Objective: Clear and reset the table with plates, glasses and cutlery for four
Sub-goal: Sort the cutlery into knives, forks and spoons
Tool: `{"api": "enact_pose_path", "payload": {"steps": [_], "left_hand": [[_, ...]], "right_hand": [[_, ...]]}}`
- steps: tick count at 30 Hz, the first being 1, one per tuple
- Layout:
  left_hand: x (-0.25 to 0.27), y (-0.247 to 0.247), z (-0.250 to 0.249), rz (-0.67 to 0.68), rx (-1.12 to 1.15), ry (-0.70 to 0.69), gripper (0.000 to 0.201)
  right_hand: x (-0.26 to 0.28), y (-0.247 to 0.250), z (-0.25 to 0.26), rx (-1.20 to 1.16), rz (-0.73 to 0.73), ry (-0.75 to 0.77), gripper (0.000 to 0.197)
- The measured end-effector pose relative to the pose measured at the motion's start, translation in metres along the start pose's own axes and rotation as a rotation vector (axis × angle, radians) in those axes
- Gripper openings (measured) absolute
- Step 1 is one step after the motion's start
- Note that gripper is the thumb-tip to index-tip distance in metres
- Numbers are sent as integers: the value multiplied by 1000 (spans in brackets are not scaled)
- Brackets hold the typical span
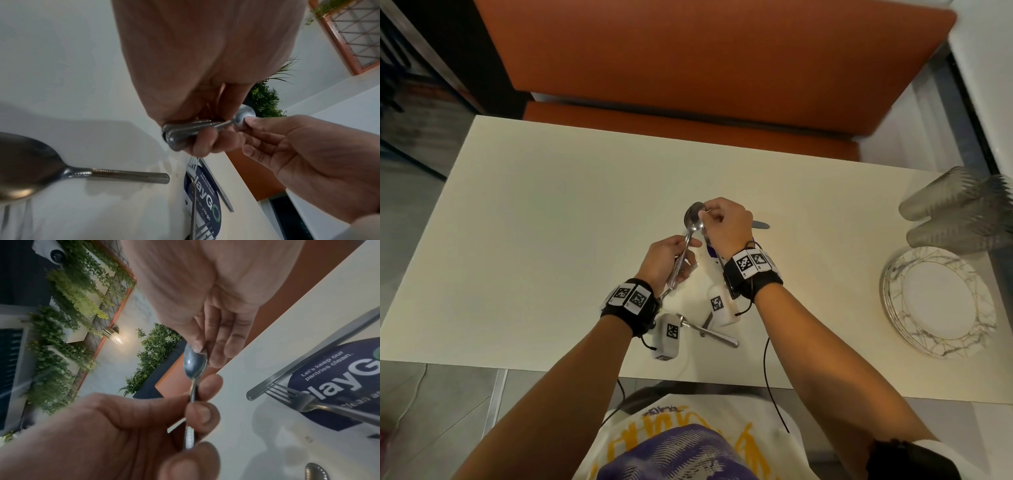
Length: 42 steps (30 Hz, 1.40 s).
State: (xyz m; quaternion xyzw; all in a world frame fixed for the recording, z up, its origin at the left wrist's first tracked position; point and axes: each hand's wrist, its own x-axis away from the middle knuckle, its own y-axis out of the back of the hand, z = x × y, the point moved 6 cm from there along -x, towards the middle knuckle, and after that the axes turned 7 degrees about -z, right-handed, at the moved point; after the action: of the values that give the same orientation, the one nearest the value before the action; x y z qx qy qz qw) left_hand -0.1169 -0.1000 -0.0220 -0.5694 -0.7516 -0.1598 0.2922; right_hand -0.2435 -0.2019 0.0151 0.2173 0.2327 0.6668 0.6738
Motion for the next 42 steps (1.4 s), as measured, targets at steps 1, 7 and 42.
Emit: {"api": "enact_pose_path", "payload": {"steps": [1, 7, 42], "left_hand": [[1, 0, 1, 6, -28, -2, 36], [4, -5, 10, 3, -49, -25, 31], [0, 122, 62, -503, -106, -33, 32]], "right_hand": [[-1, 1, 2, 4, -20, 4, 9], [4, 5, 11, -37, -85, 58, 8], [80, -100, -30, 583, 793, 463, 23]]}}
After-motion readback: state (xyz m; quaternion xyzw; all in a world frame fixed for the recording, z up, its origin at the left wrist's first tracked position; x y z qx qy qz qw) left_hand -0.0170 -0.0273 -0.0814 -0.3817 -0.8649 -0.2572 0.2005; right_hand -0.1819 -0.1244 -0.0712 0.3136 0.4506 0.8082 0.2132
